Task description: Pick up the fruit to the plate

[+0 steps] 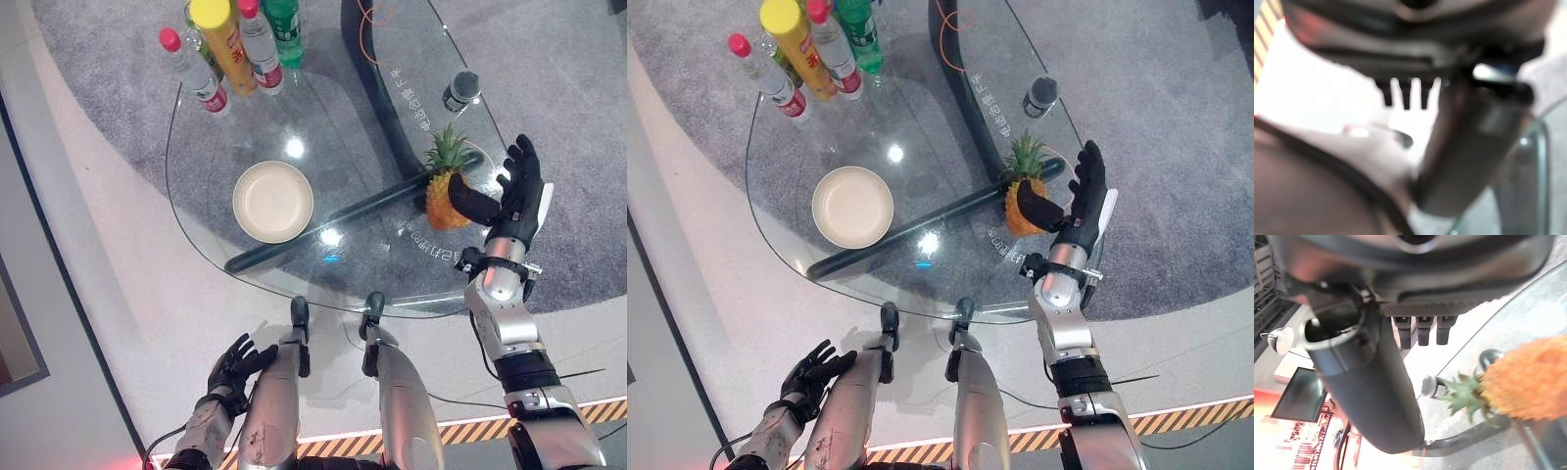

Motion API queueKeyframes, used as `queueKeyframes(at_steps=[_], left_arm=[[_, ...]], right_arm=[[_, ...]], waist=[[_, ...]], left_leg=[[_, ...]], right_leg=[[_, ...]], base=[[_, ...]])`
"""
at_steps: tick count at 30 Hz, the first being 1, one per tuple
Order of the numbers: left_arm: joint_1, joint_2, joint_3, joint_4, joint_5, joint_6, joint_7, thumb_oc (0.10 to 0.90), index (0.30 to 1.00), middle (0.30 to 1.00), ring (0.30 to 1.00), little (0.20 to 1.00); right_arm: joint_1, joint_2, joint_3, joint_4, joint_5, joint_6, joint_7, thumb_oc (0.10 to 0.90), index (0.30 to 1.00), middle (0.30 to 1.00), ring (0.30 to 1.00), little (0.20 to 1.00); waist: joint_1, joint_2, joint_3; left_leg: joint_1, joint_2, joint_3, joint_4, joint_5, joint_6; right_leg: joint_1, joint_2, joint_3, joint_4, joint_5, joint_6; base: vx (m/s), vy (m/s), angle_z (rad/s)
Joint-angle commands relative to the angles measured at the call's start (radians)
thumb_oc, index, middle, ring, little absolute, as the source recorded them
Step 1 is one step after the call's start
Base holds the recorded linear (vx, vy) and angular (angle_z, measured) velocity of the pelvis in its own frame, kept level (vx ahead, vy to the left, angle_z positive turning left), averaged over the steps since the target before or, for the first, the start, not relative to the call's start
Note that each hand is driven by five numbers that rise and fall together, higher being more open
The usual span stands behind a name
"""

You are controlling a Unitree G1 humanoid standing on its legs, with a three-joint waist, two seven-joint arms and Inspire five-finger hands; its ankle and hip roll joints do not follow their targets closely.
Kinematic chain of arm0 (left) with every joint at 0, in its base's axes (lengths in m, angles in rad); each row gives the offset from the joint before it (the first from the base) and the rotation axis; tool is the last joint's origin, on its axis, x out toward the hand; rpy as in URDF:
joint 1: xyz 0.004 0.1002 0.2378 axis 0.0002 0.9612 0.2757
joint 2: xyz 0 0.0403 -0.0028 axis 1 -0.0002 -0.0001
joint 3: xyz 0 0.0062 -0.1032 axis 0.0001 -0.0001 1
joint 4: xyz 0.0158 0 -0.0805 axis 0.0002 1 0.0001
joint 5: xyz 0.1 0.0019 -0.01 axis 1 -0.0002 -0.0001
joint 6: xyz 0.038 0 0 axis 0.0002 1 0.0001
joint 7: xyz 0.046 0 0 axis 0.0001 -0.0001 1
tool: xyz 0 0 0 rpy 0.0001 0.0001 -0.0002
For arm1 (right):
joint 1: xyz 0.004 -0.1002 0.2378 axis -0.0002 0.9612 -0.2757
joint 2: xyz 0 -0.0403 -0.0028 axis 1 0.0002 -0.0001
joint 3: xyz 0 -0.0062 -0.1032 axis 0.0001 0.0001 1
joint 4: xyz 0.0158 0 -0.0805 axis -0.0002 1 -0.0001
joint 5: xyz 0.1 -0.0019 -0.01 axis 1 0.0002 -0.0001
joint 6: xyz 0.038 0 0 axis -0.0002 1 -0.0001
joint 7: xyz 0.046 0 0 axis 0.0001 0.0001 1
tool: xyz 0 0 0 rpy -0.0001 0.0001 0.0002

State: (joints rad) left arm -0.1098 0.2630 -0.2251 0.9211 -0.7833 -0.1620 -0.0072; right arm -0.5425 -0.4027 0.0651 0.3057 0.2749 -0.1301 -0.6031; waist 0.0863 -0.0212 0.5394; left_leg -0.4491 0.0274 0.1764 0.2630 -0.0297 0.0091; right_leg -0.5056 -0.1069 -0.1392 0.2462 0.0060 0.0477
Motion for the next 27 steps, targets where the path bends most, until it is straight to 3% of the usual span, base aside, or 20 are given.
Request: queueKeyframes(at_steps=[1, 10, 18, 27], left_arm=[[0.05, 0.018, -0.02, -0.034, -0.03, 0.001, 0.018, 0.8, 0.9, 0.9, 0.9, 0.9], [0.035, 0.019, -0.055, -0.047, -0.062, 0.002, 0.022, 0.8, 0.9, 0.9, 0.9, 0.9], [0.04, 0.02, -0.062, -0.057, -0.067, -0.003, 0.015, 0.8, 0.9, 0.9, 0.9, 0.9], [0.031, 0.017, -0.061, -0.056, -0.069, 0.004, 0.016, 0.8, 0.9, 0.9, 0.9, 0.9]], right_arm=[[-0.036, -0.11, -0.01, -0.075, -0.025, -0.015, -0.074, 0.8, 0.9, 0.9, 0.9, 0.9], [-0.135, -0.149, 0.037, 0.113, 0.0, 0.094, -0.193, 0.8, 0.9, 0.9, 0.9, 0.9], [-0.148, -0.156, 0.075, 0.153, 0.016, 0.192, -0.246, 0.8, 0.9, 0.9, 0.9, 0.9], [-0.148, -0.157, 0.112, 0.147, 0.01, 0.236, -0.171, 0.8, 0.9, 0.9, 0.9, 0.9]], waist=[[-0.001, 0.018, -0.019], [0.022, 0.035, -0.019], [0.025, 0.039, -0.019], [0.022, 0.043, -0.019]], left_leg=[[-0.032, -0.057, -0.025, 0.048, -0.051, -0.001], [-0.079, -0.066, -0.039, 0.034, -0.041, 0.001], [-0.087, -0.07, -0.039, 0.023, -0.039, 0.001], [-0.083, -0.068, -0.033, 0.015, -0.034, -0.004]], right_leg=[[-0.002, 0.025, -0.061, 0.096, -0.038, 0.03], [-0.058, 0.021, -0.073, 0.106, -0.031, 0.028], [-0.075, 0.021, -0.075, 0.101, -0.027, 0.029], [-0.078, 0.018, -0.074, 0.097, -0.025, 0.028]], base=[[0.02, 0.031, 0.02], [0.01, 0.006, 0.06], [0.0, 0.0, 0.0], [0.0, 0.0, 0.0]])
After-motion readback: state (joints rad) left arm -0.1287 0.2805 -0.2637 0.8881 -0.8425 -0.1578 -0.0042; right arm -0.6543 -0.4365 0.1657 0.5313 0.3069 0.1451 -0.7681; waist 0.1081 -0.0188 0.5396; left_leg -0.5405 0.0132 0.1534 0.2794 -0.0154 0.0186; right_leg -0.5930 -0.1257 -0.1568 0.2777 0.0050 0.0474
